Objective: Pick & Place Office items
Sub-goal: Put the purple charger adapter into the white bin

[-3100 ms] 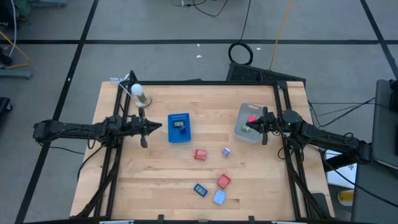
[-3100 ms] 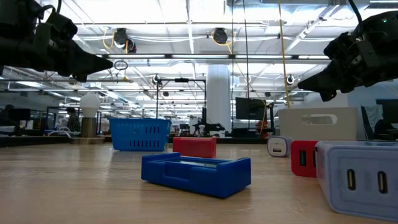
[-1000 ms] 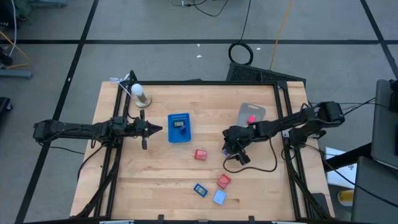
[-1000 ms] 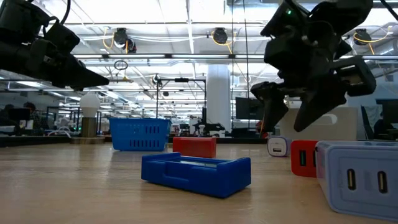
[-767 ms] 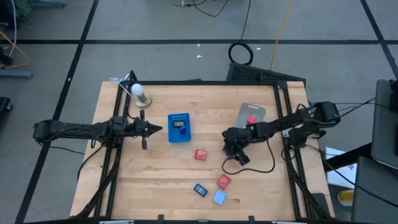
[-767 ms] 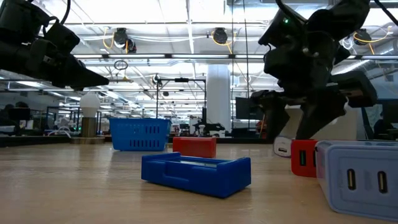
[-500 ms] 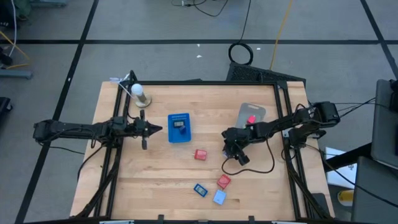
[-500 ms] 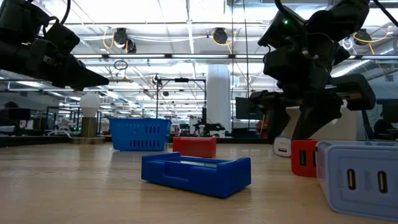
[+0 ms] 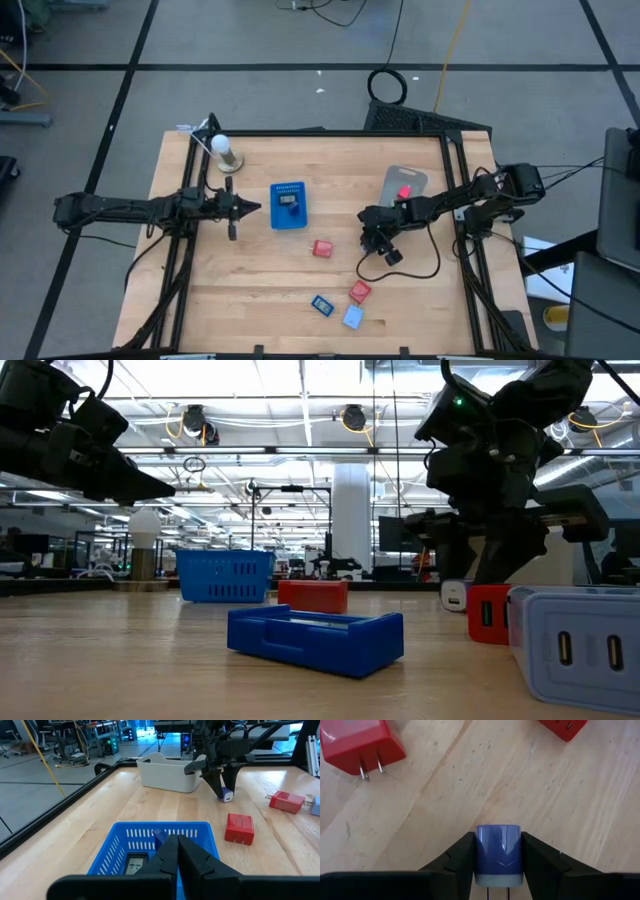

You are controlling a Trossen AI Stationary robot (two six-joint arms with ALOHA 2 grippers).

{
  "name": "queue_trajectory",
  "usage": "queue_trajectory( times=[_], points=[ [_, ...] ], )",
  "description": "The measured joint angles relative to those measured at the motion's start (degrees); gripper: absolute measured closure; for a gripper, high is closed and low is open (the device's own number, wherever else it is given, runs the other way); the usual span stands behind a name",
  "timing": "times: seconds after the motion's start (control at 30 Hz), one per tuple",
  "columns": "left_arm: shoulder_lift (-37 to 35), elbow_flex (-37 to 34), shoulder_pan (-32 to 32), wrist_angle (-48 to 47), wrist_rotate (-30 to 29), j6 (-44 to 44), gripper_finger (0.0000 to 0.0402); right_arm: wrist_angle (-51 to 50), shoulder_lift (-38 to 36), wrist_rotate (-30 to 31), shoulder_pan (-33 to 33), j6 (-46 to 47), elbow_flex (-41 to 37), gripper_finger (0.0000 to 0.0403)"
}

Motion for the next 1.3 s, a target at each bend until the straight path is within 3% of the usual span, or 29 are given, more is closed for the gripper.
queue_trajectory(
  times=[0.17,0.33,0.57,0.77,1.07,1.3],
  points=[
    [0.0,0.0,0.01,-0.07,0.0,0.0,0.0382,1.58,-1.8,2.76,0.05,2.18,-0.09,0.0278],
    [0.01,0.0,0.01,-0.31,0.02,-0.04,0.039,9.65,-9.22,-0.48,-0.27,3.86,-2.1,0.028],
    [0.01,0.0,-0.01,-0.94,0.01,-0.2,0.0396,15.89,-24.49,-2.56,-1.17,12.44,-8.53,0.0281],
    [0.01,0.0,-0.01,-0.9,0.0,-0.3,0.0382,19.79,-39.74,6.05,-1.85,15.75,-15.63,0.0281],
    [0.0,0.0,-0.01,-0.79,0.0,-0.24,0.0399,23.72,-62.17,6.25,-8.06,20.59,-28.23,0.0281],
    [0.01,0.0,-0.01,-0.79,0.0,-0.32,0.0383,23.7,-72.89,5.78,-13.1,22.75,-33.39,0.0281]
  ],
)
